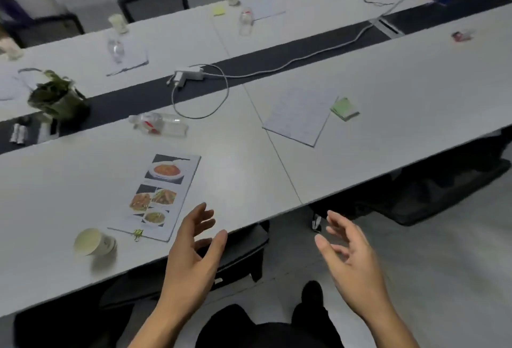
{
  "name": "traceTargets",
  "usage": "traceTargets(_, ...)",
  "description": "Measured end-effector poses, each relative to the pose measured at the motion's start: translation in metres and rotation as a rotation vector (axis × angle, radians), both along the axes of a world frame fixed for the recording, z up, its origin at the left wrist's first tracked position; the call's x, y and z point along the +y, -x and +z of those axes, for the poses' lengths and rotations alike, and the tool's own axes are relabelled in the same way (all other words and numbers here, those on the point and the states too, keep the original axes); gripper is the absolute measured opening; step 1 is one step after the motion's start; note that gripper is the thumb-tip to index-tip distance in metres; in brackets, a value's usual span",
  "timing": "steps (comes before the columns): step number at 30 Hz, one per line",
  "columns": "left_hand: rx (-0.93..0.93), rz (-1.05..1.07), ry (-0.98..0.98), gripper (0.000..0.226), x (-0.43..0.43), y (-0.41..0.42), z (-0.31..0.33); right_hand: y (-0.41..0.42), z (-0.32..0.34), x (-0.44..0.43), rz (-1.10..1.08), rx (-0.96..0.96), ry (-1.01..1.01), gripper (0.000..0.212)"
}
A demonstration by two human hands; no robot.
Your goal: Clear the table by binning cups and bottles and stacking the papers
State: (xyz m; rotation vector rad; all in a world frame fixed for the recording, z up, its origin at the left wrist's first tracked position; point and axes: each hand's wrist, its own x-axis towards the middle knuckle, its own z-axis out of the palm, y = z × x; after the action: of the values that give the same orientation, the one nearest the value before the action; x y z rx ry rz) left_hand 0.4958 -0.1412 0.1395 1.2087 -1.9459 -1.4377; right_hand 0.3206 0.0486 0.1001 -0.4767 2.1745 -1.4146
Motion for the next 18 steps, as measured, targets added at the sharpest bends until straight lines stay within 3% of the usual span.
traceTargets(7,-0.017,0.449,-0.004,0.054,0.004,-0.024,-0.006,0.046,-0.001,-0.099,0.467,-0.02,0.009,0.046)
traceTargets(18,0.067,0.727,-0.046,0.053,-0.095,-0.098,-0.044,-0.007,-0.012,-0.246,0.739,0.127,-0.065,0.049)
